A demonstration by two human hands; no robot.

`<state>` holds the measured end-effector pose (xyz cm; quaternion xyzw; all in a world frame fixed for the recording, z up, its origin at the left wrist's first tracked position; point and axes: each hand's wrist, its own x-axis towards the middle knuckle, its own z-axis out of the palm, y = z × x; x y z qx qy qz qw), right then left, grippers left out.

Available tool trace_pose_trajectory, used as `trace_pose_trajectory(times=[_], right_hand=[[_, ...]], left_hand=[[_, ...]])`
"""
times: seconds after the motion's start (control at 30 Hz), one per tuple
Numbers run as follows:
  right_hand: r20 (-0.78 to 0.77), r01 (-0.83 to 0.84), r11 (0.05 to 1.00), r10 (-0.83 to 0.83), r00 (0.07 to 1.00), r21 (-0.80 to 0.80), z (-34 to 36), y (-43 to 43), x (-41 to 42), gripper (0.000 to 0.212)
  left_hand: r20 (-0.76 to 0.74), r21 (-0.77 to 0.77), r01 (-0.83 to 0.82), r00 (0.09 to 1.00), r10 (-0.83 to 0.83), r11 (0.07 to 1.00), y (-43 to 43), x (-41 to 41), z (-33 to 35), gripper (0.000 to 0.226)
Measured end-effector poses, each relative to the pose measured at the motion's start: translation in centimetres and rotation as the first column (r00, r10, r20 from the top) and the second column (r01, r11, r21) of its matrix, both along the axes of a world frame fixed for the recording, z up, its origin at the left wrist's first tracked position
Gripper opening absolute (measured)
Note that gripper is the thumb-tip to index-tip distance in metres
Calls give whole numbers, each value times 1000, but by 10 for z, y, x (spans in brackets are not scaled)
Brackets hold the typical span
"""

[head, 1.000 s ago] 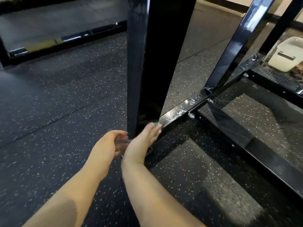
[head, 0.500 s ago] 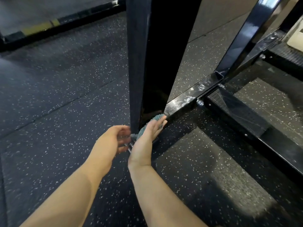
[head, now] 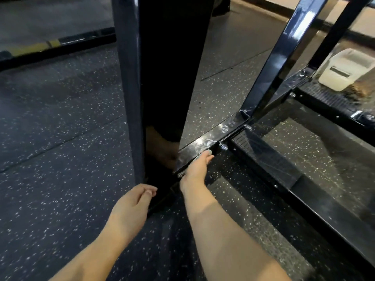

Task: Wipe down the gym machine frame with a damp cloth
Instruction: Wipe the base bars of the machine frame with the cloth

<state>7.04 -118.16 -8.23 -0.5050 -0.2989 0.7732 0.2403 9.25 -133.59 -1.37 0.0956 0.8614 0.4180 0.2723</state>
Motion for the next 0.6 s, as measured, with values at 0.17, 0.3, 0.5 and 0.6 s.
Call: trace_pose_trajectory(times=[0.17,0.3,0.5,0.6], right_hand=[[-127,-208,977,203,971,-35,-42,-18,1,100],[134,-80,994,88,987,-69,-24,72,-18,96],[26,-448,894,447,894,20,34,21,36,49],[132,-456,848,436,890,269,31,30,48,47]], left_hand=[[-101,-122,41,993,-53,992,21,17,-2,24],[-154,-98,67,985,-82,993,45,21,-5,35],[-332,-241,202,902,-276,949,53,24,-23,46],[-398,-335,213,851,-343,918,36,29,-34,42]])
